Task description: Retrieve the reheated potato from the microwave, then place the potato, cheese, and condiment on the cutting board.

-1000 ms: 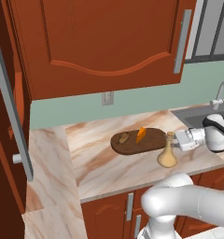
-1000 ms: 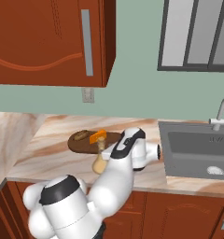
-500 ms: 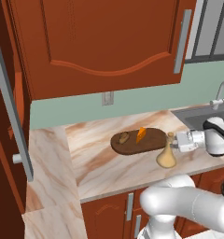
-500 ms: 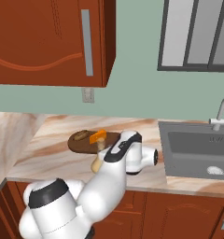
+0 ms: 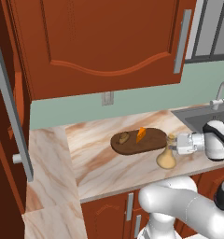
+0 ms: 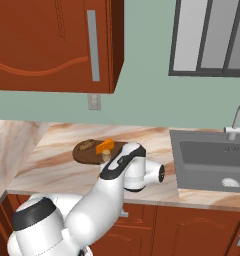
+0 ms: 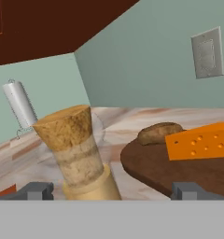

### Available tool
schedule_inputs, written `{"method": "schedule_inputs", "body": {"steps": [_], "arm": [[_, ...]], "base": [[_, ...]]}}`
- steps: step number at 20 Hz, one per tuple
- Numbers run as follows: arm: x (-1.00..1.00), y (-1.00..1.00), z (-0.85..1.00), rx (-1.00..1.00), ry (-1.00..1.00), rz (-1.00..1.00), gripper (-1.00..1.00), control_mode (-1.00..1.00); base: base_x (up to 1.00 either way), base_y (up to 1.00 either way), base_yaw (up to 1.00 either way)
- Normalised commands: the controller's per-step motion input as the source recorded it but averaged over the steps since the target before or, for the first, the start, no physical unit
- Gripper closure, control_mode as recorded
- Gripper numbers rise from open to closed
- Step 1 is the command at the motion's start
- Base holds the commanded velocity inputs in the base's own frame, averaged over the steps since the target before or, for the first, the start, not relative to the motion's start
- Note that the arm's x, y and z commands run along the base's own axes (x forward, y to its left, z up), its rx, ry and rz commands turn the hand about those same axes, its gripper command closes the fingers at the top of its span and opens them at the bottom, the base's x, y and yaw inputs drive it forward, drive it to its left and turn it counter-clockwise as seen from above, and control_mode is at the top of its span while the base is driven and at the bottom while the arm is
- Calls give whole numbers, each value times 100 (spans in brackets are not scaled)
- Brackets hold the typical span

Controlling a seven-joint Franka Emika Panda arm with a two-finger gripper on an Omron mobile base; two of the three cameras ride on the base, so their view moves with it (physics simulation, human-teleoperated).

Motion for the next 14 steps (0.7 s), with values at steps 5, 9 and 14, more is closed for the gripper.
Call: {"method": "schedule_inputs", "body": {"steps": [5, 9, 14], "arm": [[0, 19, 0, 0, 2, -5, -100, -100], [1, 17, 0, 0, 0, -5, -100, -100], [9, 12, 0, 0, 0, -5, -100, -100]], "base": [[0, 0, 0], [0, 0, 0], [0, 0, 0]]}}
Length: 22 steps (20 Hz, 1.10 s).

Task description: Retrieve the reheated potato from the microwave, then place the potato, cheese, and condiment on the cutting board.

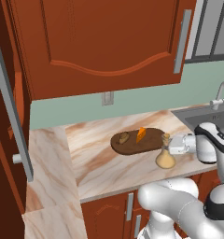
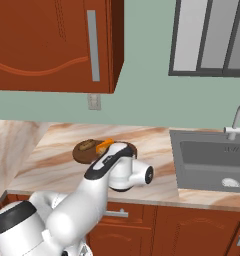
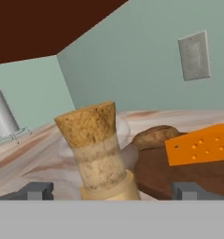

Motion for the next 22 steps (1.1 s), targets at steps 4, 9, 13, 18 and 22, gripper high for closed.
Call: {"method": "schedule_inputs", "body": {"steps": [4, 9, 13, 18, 22], "arm": [[6, 5, 1, 0, 0, -4, 100, -100], [1, 0, 6, 0, 1, -3, 100, -100], [0, -2, 8, 0, 1, -2, 100, -100], [0, -3, 24, 0, 0, 0, 100, -100], [0, -8, 44, 2, 0, 0, 100, -100]], "base": [[0, 0, 0], [0, 0, 0], [0, 0, 0], [0, 0, 0], [0, 0, 0]]}}
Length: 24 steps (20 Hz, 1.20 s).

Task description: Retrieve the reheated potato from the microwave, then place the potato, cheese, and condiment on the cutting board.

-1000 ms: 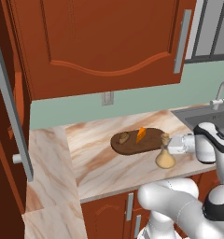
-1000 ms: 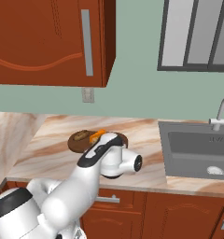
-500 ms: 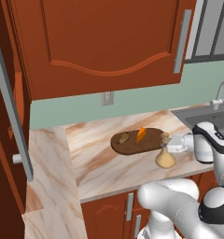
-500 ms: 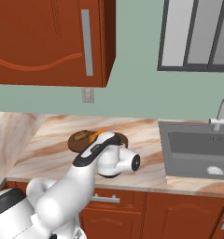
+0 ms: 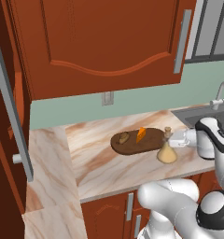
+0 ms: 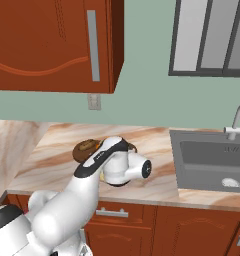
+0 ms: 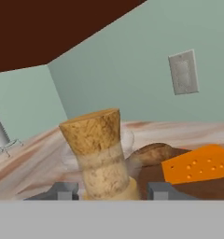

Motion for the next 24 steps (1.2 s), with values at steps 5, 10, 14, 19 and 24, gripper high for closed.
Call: {"method": "schedule_inputs", "body": {"steps": [5, 10, 14, 19, 24], "arm": [[5, -7, 44, 3, 0, 0, 100, -100], [15, -4, 20, 3, 0, 0, 100, -100], [31, 0, 8, 6, 0, 0, 100, -100], [38, -2, 4, 6, -4, 0, 100, -100], [31, -16, 2, 1, -7, 2, 100, -100]], "base": [[0, 0, 0], [0, 0, 0], [0, 0, 0], [0, 0, 0], [0, 0, 0]]}}
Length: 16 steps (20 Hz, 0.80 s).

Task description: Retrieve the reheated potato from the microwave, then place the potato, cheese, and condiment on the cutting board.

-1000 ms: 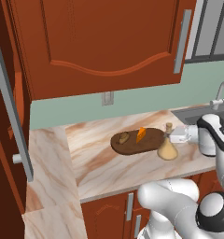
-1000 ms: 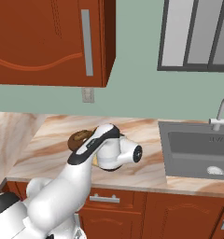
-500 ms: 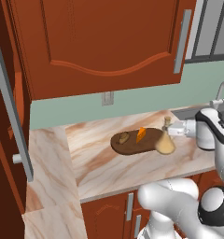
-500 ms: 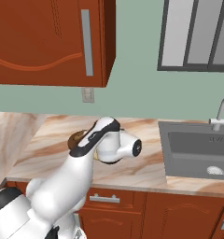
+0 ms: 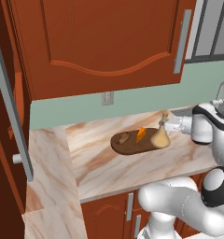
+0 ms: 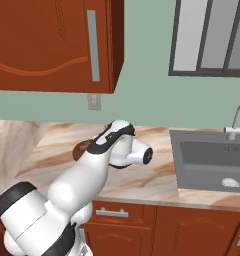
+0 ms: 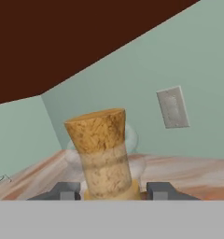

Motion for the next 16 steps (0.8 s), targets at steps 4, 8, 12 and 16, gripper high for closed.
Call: {"method": "schedule_inputs", "body": {"steps": [4, 8, 12, 16], "arm": [[24, -25, 1, 0, -3, 2, 100, -100], [25, -22, 0, -2, -2, 4, 100, -100], [27, -7, 0, -1, 0, 3, 100, -100], [17, -3, 0, 0, -1, 5, 100, -100]], "base": [[0, 0, 0], [0, 0, 0], [0, 0, 0], [0, 0, 0]]}}
